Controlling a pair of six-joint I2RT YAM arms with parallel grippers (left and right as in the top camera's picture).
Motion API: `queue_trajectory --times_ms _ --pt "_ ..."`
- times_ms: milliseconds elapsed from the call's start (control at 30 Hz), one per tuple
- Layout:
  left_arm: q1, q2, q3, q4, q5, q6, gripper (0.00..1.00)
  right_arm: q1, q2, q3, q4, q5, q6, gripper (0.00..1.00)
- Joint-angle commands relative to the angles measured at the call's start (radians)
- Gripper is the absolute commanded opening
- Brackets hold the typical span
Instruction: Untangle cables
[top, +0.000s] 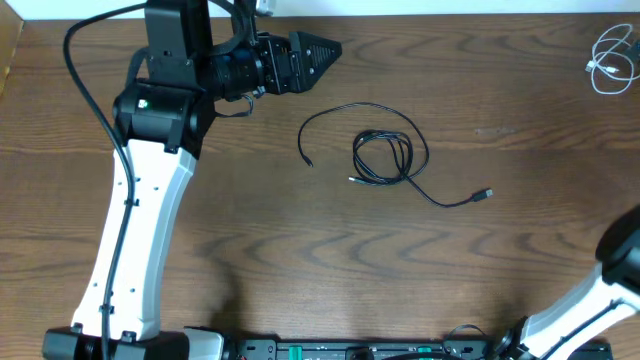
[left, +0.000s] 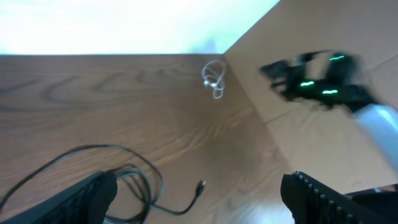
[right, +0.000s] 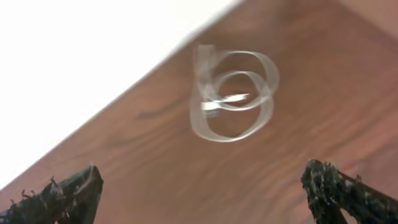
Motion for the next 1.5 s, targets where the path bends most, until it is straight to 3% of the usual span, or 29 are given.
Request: queue_trajectory --times_ms 0,300,567,900,1200,1400,1467 --pt "-0.025 0.051 0.018 -0.027 -0.066 0.068 0.89 0.04 -0.102 0.016 -0.052 -0.27 -0.032 0.99" --pt "-0.168 0.239 0.018 -0.1 -0.209 0.13 0.89 0.167 -0.125 0.016 -0.216 -0.261 -0.042 0.99" --pt "-0.275 0.414 0.018 -0.101 -0.253 0.135 0.8 0.195 -0.125 0.016 -0.329 -0.177 -0.104 0.99" --pt "-0.427 0.581 0.018 -0.003 -0.459 0.082 0.75 0.195 -0.125 0.014 -0.427 -0.093 -0.105 0.95" --pt "-0.536 0.661 0.018 0.072 -0.714 -0.007 0.55 0.195 -0.125 0.014 -0.457 -0.092 -0.127 0.88" --pt "-0.561 0.689 0.018 0.091 -0.774 -0.031 0.51 0.195 -0.125 0.012 -0.458 -0.092 -0.145 0.86" --pt "-0.561 0.7 0.018 0.09 -0.774 -0.031 0.45 0.195 -0.125 0.012 -0.457 -0.092 -0.145 0.86"
